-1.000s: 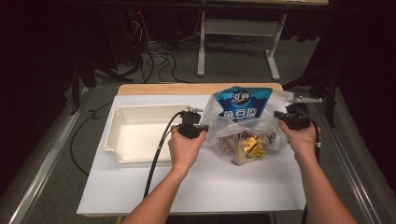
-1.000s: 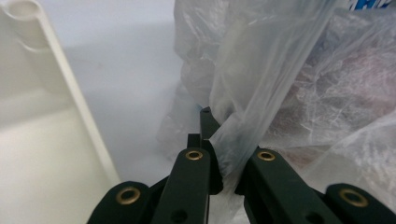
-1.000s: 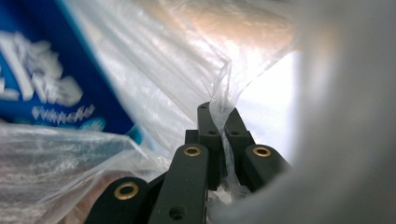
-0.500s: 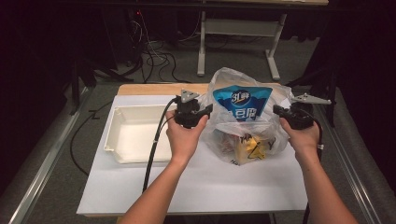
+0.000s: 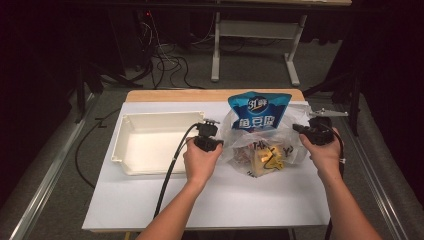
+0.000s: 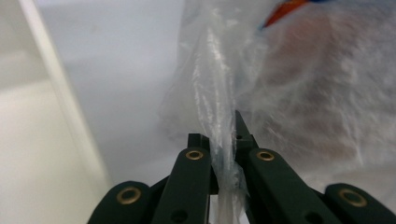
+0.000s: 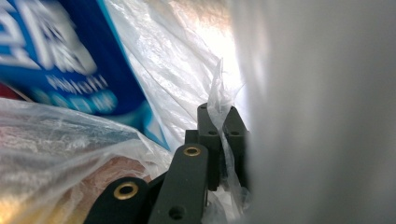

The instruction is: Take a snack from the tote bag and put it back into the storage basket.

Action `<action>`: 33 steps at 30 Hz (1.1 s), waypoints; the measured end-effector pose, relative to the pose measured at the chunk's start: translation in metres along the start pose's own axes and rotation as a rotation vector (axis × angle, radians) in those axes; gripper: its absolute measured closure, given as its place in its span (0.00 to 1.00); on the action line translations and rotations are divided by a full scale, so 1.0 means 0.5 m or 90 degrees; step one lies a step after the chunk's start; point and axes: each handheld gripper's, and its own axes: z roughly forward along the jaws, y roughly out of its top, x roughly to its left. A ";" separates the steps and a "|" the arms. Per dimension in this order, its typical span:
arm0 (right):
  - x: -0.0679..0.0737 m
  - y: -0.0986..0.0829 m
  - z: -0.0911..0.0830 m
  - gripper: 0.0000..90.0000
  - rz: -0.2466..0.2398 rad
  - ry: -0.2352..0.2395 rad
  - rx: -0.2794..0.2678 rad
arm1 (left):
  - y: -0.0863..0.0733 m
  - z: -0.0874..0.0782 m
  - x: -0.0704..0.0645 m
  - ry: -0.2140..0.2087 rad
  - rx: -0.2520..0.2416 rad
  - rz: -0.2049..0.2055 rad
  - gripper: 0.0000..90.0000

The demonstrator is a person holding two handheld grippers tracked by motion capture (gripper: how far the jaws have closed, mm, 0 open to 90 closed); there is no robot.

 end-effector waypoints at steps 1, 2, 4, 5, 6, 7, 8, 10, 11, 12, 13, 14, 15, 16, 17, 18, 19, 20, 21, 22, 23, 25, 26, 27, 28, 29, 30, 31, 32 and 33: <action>-0.002 -0.008 0.006 1.00 0.000 -0.003 0.005 | -0.009 -0.003 -0.003 0.000 -0.005 0.011 0.99; -0.005 -0.016 0.012 1.00 0.001 -0.002 0.009 | -0.018 -0.006 -0.007 -0.001 -0.009 0.023 0.99; -0.008 -0.031 0.023 1.00 0.005 -0.001 0.023 | -0.028 -0.016 -0.015 -0.008 -0.010 0.035 0.99; -0.010 -0.038 0.029 1.00 0.002 -0.001 0.027 | -0.034 -0.021 -0.019 -0.012 -0.014 0.038 0.99; -0.011 -0.042 0.032 1.00 0.003 0.001 0.028 | -0.043 -0.028 -0.022 -0.017 -0.011 0.041 0.99; -0.012 -0.048 0.035 1.00 0.008 0.002 0.031 | -0.054 -0.032 -0.023 -0.019 -0.014 0.042 0.99; -0.013 -0.053 0.039 1.00 0.011 0.004 0.034 | -0.068 -0.035 -0.021 -0.020 -0.015 0.045 0.99; -0.015 -0.060 0.045 1.00 0.013 0.010 0.035 | -0.094 -0.034 -0.012 -0.016 -0.017 0.042 0.99; -0.014 -0.063 0.047 0.99 0.015 0.014 0.033 | -0.104 -0.033 -0.006 -0.012 -0.027 0.037 0.99; -0.014 -0.065 0.047 0.99 0.018 0.017 0.028 | -0.113 -0.033 0.002 -0.006 -0.041 0.034 0.99; -0.013 -0.067 0.047 0.99 0.020 0.022 0.022 | -0.121 -0.034 0.010 0.003 -0.060 0.034 0.99; -0.012 -0.069 0.045 0.98 0.020 0.028 0.016 | -0.129 -0.034 0.017 0.006 -0.072 0.026 0.99; -0.011 -0.070 0.043 0.98 0.018 0.033 0.011 | -0.140 -0.032 0.025 0.012 -0.066 0.030 0.99; -0.010 -0.071 0.041 0.98 0.014 0.038 0.006 | -0.151 -0.029 0.032 0.021 -0.056 0.036 0.99; -0.009 -0.072 0.039 0.98 0.010 0.046 0.001 | -0.155 -0.034 0.038 0.011 -0.070 0.032 0.99; -0.008 -0.073 0.037 0.97 0.006 0.050 -0.001 | -0.155 -0.038 0.041 0.009 -0.071 0.029 0.99; -0.007 -0.075 0.035 0.96 0.007 0.052 -0.004 | -0.154 -0.041 0.043 0.012 -0.069 0.035 0.99; -0.009 -0.077 0.033 0.95 0.000 0.052 -0.006 | -0.152 -0.043 0.046 0.012 -0.063 0.035 0.99; -0.010 -0.081 0.031 0.93 0.003 0.047 -0.010 | -0.148 -0.046 0.051 0.010 -0.059 0.025 0.99; -0.013 -0.084 0.031 0.89 0.007 0.040 -0.008 | -0.142 -0.049 0.055 0.004 -0.055 0.003 0.97; -0.018 -0.087 0.030 0.80 0.015 0.035 -0.008 | -0.136 -0.055 0.056 -0.002 -0.051 -0.010 0.92; -0.024 -0.089 0.021 0.68 0.038 0.049 -0.025 | -0.127 -0.075 0.049 -0.017 -0.068 -0.010 0.82; -0.023 -0.090 0.013 0.62 0.049 0.064 -0.035 | -0.123 -0.088 0.042 -0.031 -0.078 -0.008 0.79; -0.022 -0.090 0.003 0.58 0.055 0.078 -0.048 | -0.118 -0.100 0.036 -0.043 -0.086 -0.010 0.75; -0.019 -0.092 -0.006 0.55 0.057 0.084 -0.058 | -0.112 -0.112 0.031 -0.060 -0.091 -0.021 0.72; -0.016 -0.094 -0.013 0.51 0.057 0.082 -0.062 | -0.104 -0.124 0.028 -0.077 -0.091 -0.035 0.69; -0.013 -0.096 -0.021 0.48 0.060 0.076 -0.065 | -0.096 -0.134 0.025 -0.088 -0.097 -0.051 0.66; -0.011 -0.099 -0.029 0.46 0.068 0.072 -0.073 | -0.088 -0.143 0.024 -0.096 -0.104 -0.058 0.64; -0.010 -0.103 -0.035 0.44 0.075 0.071 -0.077 | -0.080 -0.152 0.021 -0.107 -0.113 -0.075 0.61; -0.009 -0.106 -0.040 0.43 0.080 0.072 -0.080 | -0.073 -0.159 0.019 -0.114 -0.117 -0.087 0.59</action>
